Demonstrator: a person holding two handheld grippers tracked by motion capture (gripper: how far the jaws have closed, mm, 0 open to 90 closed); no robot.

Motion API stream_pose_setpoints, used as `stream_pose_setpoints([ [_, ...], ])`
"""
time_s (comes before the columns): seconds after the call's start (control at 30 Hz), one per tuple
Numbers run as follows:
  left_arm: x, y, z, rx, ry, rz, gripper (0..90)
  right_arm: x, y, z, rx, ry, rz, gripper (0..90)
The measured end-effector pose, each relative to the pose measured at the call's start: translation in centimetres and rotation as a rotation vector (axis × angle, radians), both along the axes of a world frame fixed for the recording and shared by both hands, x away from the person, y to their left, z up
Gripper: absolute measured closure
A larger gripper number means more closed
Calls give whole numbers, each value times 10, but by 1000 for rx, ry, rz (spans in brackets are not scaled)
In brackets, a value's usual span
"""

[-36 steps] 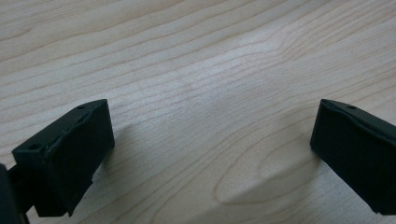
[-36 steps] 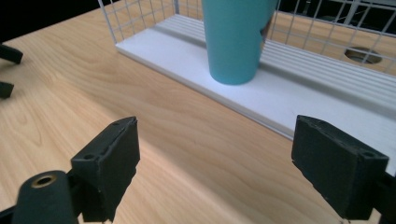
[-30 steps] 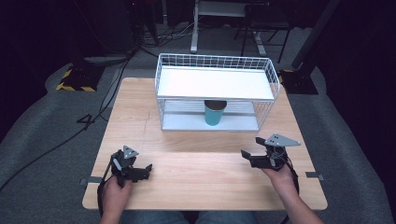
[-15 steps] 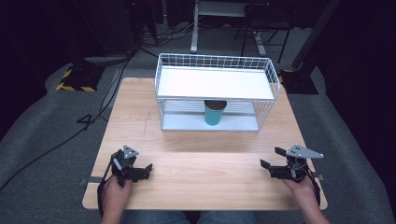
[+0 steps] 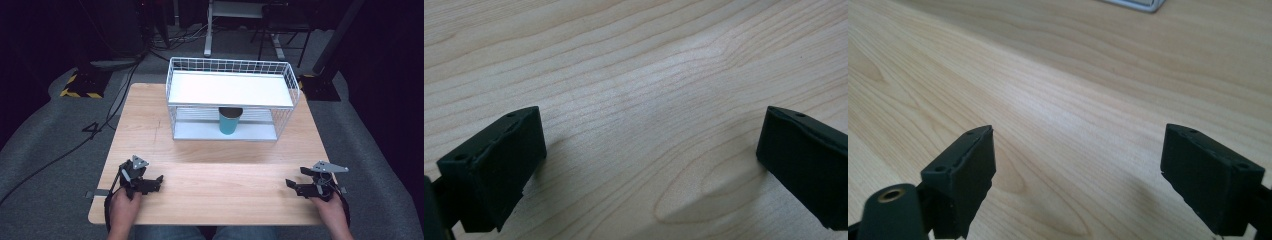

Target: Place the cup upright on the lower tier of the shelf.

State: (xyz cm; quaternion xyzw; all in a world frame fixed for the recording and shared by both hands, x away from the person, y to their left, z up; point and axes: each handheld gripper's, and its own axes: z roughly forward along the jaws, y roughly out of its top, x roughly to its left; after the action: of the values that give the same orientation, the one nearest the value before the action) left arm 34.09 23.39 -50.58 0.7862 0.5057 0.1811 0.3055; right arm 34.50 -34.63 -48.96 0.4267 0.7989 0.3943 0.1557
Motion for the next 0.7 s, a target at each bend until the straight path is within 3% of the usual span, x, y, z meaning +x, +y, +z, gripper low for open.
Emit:
stream_pose_setpoints([
  [0.2, 0, 0, 0, 0, 0, 0, 1, 0, -4, -10, -27, 37, -8, 150],
  [0.43, 1, 0, 0, 3, -1, -2, 1, -3, 4, -13, -117, -6, 8, 137],
  [0.7, 1, 0, 0, 2, -3, 0, 0, -4, 6, -15, -113, -10, -2, 98],
])
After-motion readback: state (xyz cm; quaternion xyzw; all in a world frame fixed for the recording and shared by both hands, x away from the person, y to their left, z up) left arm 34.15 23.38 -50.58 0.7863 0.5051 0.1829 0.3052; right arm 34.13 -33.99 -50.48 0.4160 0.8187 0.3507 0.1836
